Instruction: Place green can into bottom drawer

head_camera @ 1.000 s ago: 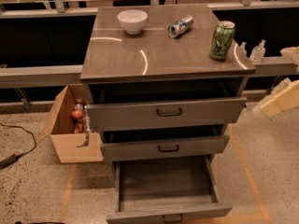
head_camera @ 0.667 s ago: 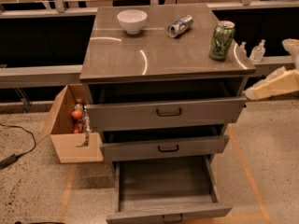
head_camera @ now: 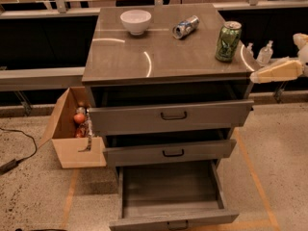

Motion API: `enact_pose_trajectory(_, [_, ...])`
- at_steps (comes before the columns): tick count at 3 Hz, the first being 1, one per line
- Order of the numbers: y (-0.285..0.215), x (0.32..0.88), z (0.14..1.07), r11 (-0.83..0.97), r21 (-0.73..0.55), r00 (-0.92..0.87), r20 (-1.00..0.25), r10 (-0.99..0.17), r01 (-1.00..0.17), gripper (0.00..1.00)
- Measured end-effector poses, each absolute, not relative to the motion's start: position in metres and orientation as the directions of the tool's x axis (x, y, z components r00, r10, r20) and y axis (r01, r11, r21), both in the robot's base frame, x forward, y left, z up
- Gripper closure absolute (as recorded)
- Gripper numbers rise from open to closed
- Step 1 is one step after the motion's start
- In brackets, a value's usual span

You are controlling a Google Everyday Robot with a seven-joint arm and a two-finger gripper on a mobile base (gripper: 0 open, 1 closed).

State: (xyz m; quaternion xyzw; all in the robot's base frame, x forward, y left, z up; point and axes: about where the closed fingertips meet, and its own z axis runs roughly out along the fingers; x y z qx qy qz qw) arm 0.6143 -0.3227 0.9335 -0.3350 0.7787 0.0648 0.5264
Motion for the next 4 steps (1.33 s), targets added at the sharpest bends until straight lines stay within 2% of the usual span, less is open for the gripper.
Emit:
enact_pose_trajectory(1, [-0.318,0.62,0.929,0.781,-0.225,-0.223,-0.88,-0.42,-0.582,0.0])
enact_pose_trajectory(3, [-0.31,0.694,0.914,0.809,-0.225,-0.165,-0.916,-0.365,-0.542,0.0])
enact_pose_trajectory(4, [-0.306,0.725,0.895,0.836,-0.164,-0.174,-0.94,-0.293,-0.523,0.0])
